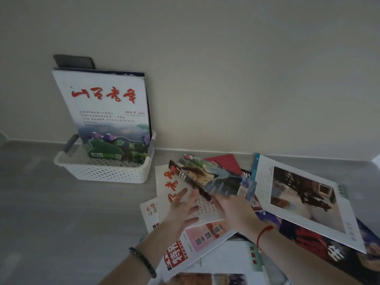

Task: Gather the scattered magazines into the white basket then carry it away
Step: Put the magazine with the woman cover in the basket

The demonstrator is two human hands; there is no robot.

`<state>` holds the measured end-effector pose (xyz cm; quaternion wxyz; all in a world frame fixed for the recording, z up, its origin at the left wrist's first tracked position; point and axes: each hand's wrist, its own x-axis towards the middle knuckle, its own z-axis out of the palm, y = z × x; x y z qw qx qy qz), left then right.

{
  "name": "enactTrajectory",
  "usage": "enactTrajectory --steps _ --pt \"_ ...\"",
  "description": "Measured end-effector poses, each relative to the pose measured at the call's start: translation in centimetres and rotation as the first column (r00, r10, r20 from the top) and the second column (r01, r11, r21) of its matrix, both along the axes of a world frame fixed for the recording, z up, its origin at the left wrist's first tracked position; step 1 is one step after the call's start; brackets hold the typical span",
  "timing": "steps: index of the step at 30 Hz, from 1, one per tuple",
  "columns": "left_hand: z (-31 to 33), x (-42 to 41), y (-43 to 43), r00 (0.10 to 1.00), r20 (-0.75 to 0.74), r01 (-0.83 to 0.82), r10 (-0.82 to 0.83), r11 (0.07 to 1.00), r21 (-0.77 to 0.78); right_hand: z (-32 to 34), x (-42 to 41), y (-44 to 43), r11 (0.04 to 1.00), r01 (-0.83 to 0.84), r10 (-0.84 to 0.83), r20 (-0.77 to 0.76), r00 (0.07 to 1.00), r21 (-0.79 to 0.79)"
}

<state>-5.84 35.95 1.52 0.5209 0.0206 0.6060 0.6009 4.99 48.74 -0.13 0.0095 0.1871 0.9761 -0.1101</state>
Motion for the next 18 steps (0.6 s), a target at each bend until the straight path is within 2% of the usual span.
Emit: enactTrajectory --steps 2,6,10,12,15,18 --pt "0.4 0.2 0.1 1.0 -0.003 -0.004 0.004 1.0 0.01 -0.1 -0.1 -2.6 0.996 -0.002 -0.002 -0.047 0.999 -0.091" --pt "0.7 -0.4 -0.7 0.993 -0.118 -0.035 0.026 0.997 -0.074 0.1 -0.3 -4.8 0.986 -0.056 0.048 -0.059 0.997 -0.157" --pt "2.0 -1.9 -2.6 0.969 -0.247 0.015 -0.014 1.0 0.003 1.9 -0.6 -3.1 0.928 0.099 -0.192 -0.234 0.953 -0.359" --pt "2.9 -3.0 -3.5 0.955 -0.294 0.056 -0.036 0.997 0.06 3.1 -0.9 -1.9 0.854 0.176 -0.327 -0.242 0.913 -0.489" --pt "4.6 -5.0 -4.9 0.932 -0.352 0.148 -0.087 0.977 0.152 5.2 -1.9 -0.6 0.692 0.269 -0.471 -0.137 0.871 -0.67" --pt "6.3 -7.6 -6.5 0.914 -0.393 0.2 -0.105 0.957 0.21 7.0 -3.4 -0.6 0.579 0.232 -0.506 -0.121 0.854 -0.782"
